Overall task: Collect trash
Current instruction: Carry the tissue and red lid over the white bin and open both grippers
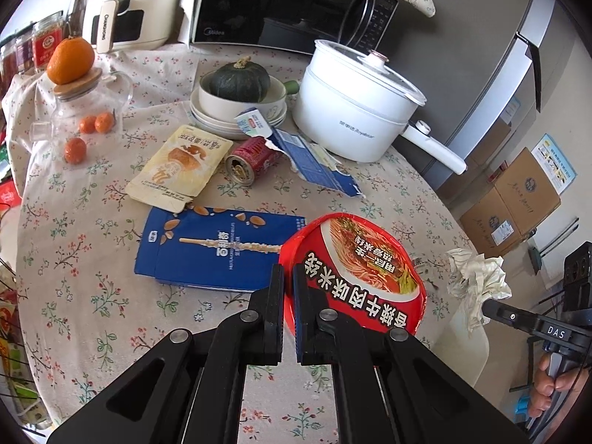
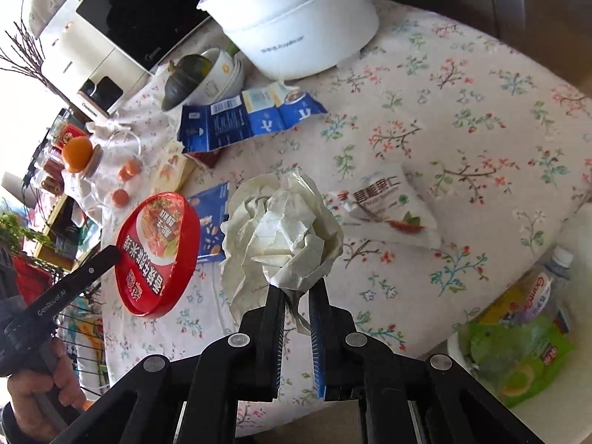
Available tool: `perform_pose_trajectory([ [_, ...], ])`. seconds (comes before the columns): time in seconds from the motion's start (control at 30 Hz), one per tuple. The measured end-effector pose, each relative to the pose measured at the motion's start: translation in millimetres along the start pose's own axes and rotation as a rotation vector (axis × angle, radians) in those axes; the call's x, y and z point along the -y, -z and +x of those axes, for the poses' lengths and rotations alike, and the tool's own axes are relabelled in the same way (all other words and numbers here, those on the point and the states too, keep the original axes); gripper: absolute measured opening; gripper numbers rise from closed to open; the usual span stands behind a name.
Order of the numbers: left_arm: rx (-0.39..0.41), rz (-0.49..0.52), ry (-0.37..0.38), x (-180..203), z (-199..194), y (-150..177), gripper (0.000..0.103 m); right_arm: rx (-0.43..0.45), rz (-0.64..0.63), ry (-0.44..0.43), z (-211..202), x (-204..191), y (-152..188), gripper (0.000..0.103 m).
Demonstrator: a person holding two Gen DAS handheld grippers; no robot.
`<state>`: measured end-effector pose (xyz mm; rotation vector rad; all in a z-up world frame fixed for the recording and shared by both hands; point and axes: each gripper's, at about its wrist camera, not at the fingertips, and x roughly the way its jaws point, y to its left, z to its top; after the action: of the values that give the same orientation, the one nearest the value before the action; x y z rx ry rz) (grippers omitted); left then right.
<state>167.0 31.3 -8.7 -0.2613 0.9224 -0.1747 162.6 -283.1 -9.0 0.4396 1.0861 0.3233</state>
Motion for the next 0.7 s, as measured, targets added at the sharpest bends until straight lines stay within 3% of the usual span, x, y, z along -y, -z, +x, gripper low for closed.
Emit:
perform_pose_trajectory([
  [0.3,-0.027,0.107,0.083,79,17,11,0.004,0.034,0.043,0.114,-48,59,17,0.011],
  [0.7,-0.078,0.372,0.197,215,49,67,0.004,0.087,0.181,0.233,-115,147,54,0.011],
])
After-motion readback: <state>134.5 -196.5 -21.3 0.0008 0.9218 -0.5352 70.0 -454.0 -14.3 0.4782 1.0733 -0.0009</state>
